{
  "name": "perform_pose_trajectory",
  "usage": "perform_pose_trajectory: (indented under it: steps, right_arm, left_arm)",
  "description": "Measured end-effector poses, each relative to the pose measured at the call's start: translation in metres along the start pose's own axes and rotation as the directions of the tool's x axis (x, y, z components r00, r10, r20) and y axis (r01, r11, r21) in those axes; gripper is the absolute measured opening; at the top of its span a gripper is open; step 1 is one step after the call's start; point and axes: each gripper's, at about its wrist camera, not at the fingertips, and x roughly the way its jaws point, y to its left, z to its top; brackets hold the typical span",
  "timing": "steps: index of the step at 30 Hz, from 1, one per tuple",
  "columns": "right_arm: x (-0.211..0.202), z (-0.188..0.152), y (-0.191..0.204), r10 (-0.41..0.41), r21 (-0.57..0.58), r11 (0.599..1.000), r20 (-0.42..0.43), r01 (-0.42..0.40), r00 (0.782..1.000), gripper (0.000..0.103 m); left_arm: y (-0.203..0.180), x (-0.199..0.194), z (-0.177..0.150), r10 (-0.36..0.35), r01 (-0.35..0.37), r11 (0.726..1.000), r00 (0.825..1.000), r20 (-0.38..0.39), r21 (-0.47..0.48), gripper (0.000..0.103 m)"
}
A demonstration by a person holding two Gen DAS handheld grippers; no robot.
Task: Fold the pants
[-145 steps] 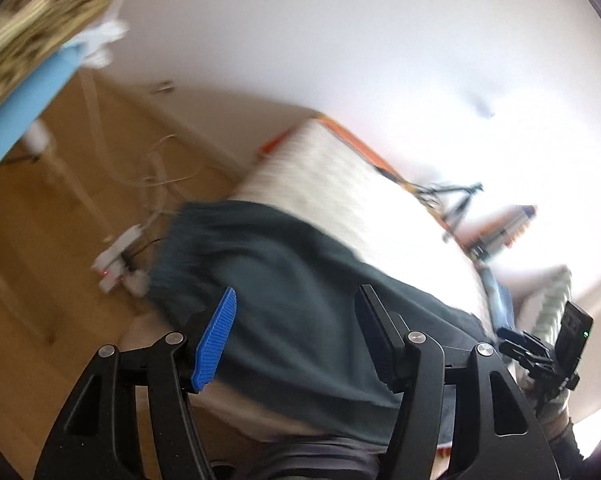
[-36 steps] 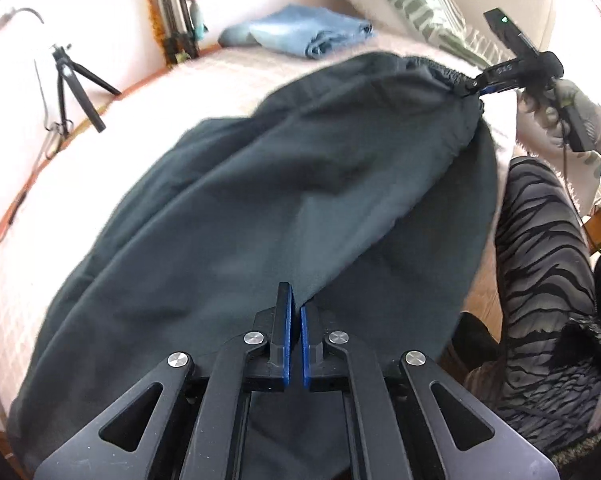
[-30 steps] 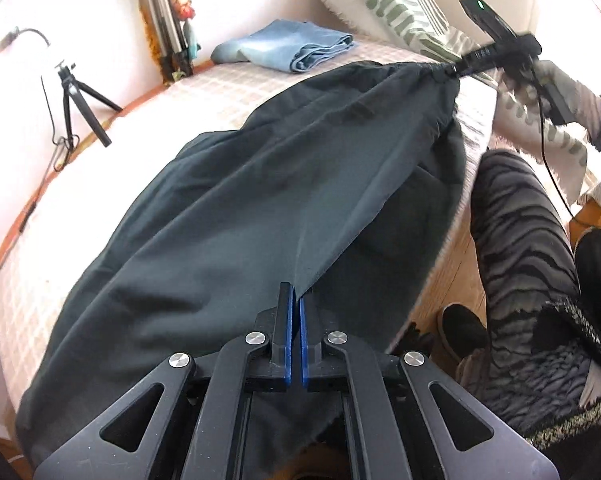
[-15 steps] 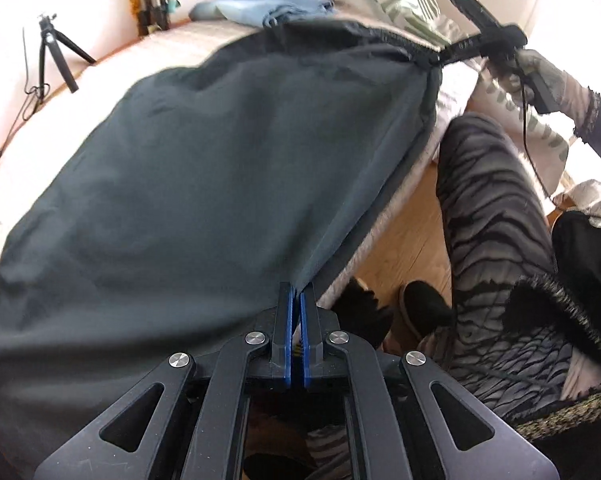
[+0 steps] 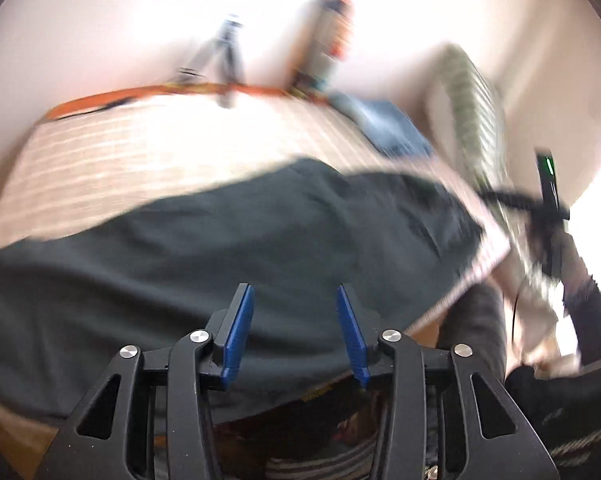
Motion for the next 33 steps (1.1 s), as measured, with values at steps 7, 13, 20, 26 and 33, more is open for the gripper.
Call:
perform_pose_trajectory:
  steps: [7,13,20,26,33]
  right_arm:
    - [0.007,0.024,0.08,0.144,-0.117,0.983,0.043,-0.138,0.989,0.056]
    - [0.018,0.035,0.165,0.267,-0.265,0.931,0.032,-0.249,0.963,0.056]
    - [0.035,0.034,0.254,0.38,-0.402,0.839,-0.051,-0.367,0.924,0.056]
    - [0.047,0.02,0.329,0.453,-0.505,0.732,-0.142,-0.458,0.88,0.056]
    - [0.068,-0.007,0.398,0.486,-0.581,0.607,-0.268,-0.542,0.832,0.052]
  left_arm:
    - [0.079,-0.071,0.003,0.163,-0.138,0.97,0.98,0.111,-0.202,0.047]
    - [0.131,-0.127,-0.012,0.286,-0.222,0.919,0.945,0.162,-0.326,0.053]
    - [0.204,-0.169,-0.051,0.386,-0.258,0.827,0.906,0.172,-0.499,0.059]
    - [0.278,-0.144,-0.099,0.312,-0.143,0.709,0.942,0.125,-0.69,0.059]
    - [0.343,-0.108,-0.134,0.229,-0.023,0.562,0.965,0.129,-0.827,0.059]
